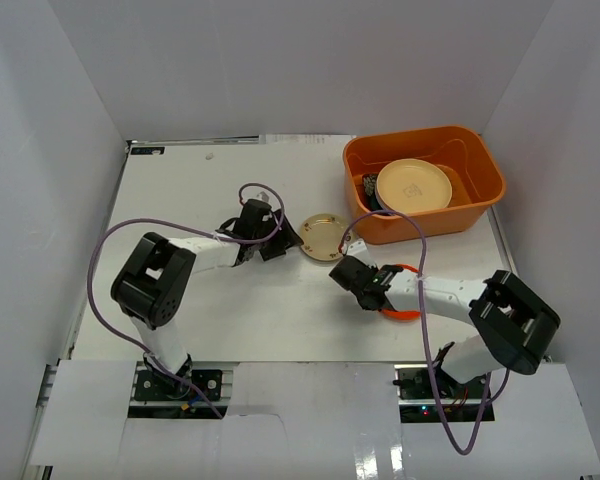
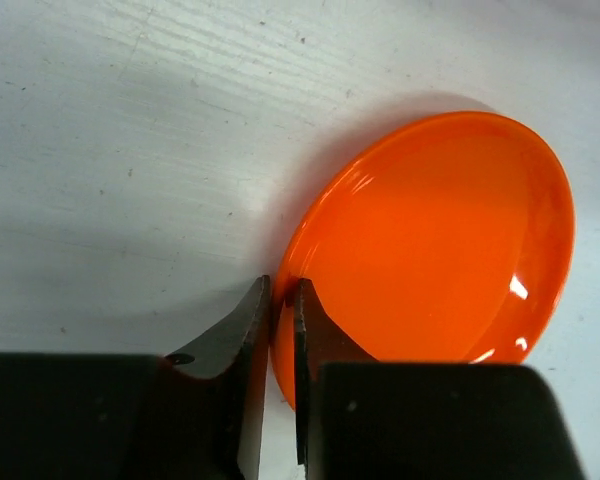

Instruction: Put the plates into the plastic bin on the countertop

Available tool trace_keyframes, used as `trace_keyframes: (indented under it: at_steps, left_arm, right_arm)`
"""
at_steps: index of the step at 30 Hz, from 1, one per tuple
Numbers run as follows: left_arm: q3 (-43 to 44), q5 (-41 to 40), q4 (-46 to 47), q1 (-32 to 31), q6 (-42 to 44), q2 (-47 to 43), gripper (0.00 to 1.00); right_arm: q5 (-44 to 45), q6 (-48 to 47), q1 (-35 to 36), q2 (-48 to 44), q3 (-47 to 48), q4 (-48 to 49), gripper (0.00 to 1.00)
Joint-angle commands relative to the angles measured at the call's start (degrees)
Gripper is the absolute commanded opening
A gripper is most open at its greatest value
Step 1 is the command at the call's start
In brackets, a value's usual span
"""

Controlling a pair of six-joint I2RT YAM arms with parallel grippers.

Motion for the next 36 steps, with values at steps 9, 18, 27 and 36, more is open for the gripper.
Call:
trace_keyframes:
  at_steps: [9,18,27,36]
  left_arm:
    - [5.2,-0.5,1.6,-0.2,-0.3,3.9,0.61]
    - [7.9,-3.4,0.2,-0.4,1.7,6.8,0.47]
    - [11.8,-4.7,-1.8,-0.7,3.0,10.2,0.32]
    - [13.0,-5.7,-2.8,-0.8,3.2,12.0,0.04]
  right_arm:
    - [4.6,5.4,9.7,-11.2,7.2,-9.1,0.08]
    - [5.3,-1.4,13.4,-22.6,21.8,-12.0,0.08]
    - [15.9,-20.4,10.0,-16.8,37.9,-3.2,0.08]
    - [-6.9,-34.1,-22.0,-2.9,37.7,12.8,0.08]
